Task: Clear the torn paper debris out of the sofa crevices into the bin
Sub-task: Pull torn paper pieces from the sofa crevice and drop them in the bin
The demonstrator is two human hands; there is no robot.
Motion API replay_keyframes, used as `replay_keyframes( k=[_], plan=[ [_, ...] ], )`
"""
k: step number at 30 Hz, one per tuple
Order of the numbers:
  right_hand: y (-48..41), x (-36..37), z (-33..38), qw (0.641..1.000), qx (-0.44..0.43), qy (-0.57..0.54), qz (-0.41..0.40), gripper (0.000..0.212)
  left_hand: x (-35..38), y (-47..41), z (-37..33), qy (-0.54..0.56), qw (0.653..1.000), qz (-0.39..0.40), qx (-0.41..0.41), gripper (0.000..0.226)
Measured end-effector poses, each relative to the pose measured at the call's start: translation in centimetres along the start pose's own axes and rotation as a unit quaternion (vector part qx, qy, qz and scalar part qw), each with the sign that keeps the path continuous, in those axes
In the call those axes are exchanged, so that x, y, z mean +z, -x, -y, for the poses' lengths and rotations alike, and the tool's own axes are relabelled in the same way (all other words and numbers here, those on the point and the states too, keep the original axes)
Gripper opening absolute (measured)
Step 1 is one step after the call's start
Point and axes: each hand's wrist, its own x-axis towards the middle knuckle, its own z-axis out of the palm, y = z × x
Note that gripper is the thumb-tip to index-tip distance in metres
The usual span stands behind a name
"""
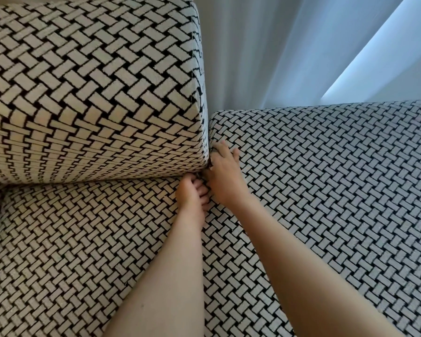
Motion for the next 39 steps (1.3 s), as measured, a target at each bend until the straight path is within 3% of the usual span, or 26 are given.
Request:
replay_keyframes(
  k=[5,11,16,20,26,32,37,39],
  plan=[
    [2.8,-1.4,-0.3,0.963,0.099,-0.240,-0.064,0.021,-1.4,-0.8,0.1,0.032,0.997,0.074,-0.007,0.041],
    [4.2,-2.5,0.3,0.891,0.140,-0.432,0.011,0.016,-1.7,-0.3,0.6,-0.008,0.996,0.088,0.034,0.035],
    [4.2,-2.9,-0.3,0.865,0.161,-0.475,0.015,0.009,-1.7,-0.3,0.8,-0.041,0.993,0.097,0.061,0.041],
    [3.6,-3.3,-0.7,0.883,0.154,-0.435,0.081,0.005,-1.9,-0.3,0.8,-0.037,0.991,0.117,0.050,0.035],
    [3.2,-3.8,-0.6,0.897,0.138,-0.383,0.169,0.024,-2.4,-0.2,0.3,-0.024,0.989,0.143,0.019,0.032],
    [3.4,-4.9,-2.3,0.810,0.166,-0.547,0.130,0.057,-2.4,0.1,0.2,-0.031,0.991,0.131,0.014,0.028],
    [3.7,-5.8,-2.9,0.733,0.204,-0.645,0.069,0.051,-3.2,-0.1,0.6,-0.022,0.985,0.173,0.019,0.035],
    [3.9,-6.0,-3.1,0.728,0.214,-0.649,0.050,0.045,-3.4,0.0,0.9,-0.002,0.983,0.183,0.023,0.038]
  ],
)
